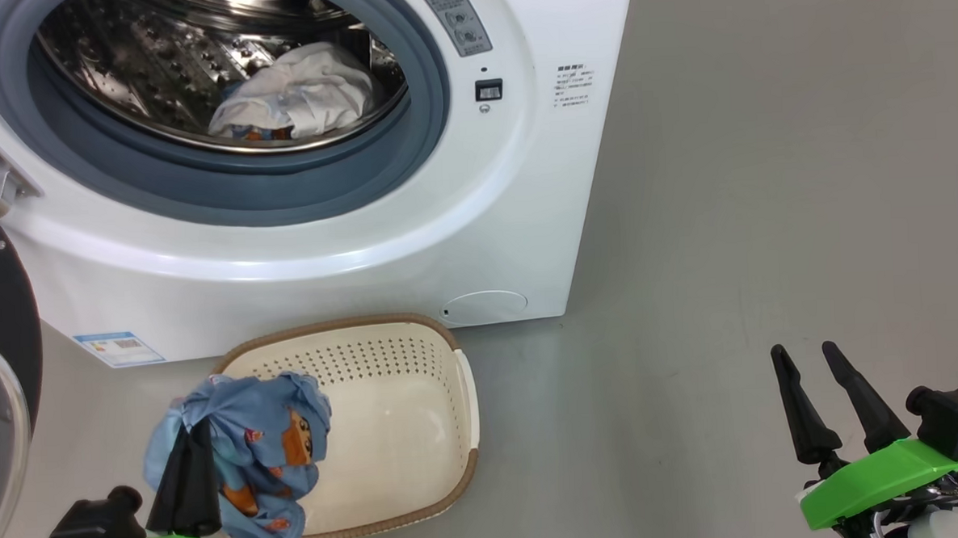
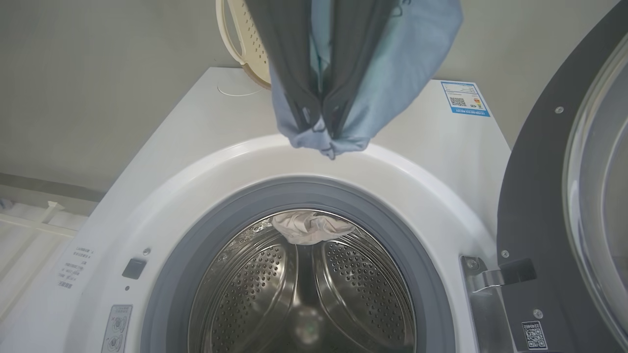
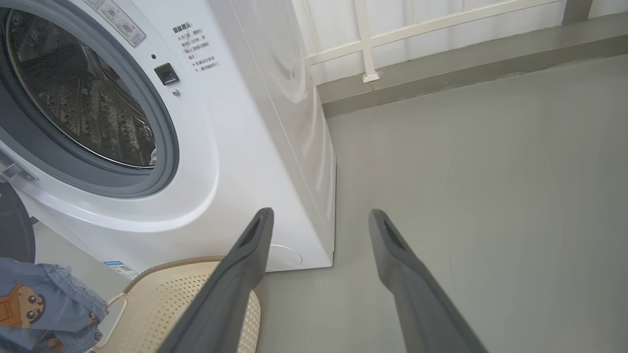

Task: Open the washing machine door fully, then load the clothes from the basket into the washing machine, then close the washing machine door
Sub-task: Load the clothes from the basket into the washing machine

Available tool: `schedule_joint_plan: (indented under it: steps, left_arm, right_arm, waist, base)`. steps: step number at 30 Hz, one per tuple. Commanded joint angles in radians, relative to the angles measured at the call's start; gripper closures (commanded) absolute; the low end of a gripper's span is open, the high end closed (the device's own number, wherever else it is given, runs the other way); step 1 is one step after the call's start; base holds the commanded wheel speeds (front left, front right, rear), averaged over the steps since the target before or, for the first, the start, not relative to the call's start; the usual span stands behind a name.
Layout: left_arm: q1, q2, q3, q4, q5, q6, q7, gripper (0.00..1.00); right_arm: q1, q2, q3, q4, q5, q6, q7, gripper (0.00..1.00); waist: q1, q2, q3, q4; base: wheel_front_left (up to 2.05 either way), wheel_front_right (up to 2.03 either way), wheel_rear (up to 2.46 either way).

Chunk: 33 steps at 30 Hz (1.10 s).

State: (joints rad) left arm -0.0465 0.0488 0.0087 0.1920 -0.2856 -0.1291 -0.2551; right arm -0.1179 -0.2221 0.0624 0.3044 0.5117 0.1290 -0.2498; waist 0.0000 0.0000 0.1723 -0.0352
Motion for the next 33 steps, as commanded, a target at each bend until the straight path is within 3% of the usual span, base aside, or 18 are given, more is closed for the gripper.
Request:
schedule_joint_plan:
  steps: [1, 16, 26, 33]
  left_arm:
    - [-0.002, 0.008, 0.039, -0.038, 0.008, -0.002, -0.007, 1.0]
    - [-0.088, 0.002, 0.03, -0.041, -0.029, 0.005, -0.007, 1.0]
    - [-0.332, 0.003, 0.056, 0.012, -0.021, 0.008, -0.007, 1.0]
    - [-0.549, 0.039, 0.069, 0.083, 0.01, 0.003, -0.007, 1.0]
  right_arm:
    - [0.008, -0.018, 0.016, -0.024, -0.005, 0.002, -0.012, 0.0]
    - [-0.018, -0.009, 0.017, -0.039, -0.007, 0.002, -0.012, 0.0]
    - [-0.069, 0.011, 0.025, -0.045, -0.006, 0.002, -0.012, 0.0]
    - [-0.107, 0.025, 0.037, -0.046, -0.001, 0.002, -0.012, 0.0]
  waist:
    - [0.0, 0.0, -0.002, 0.001]
    - [0.0, 0.0, 0.056, -0.004]
    - [0.0, 0.0, 0.142, -0.016]
    - [0.0, 0.0, 0.194, -0.039]
  base:
    - [0.0, 0.0, 0.0]
    - [0.0, 0.0, 0.0]
    - [0.0, 0.0, 0.0]
    - [0.0, 0.0, 0.0]
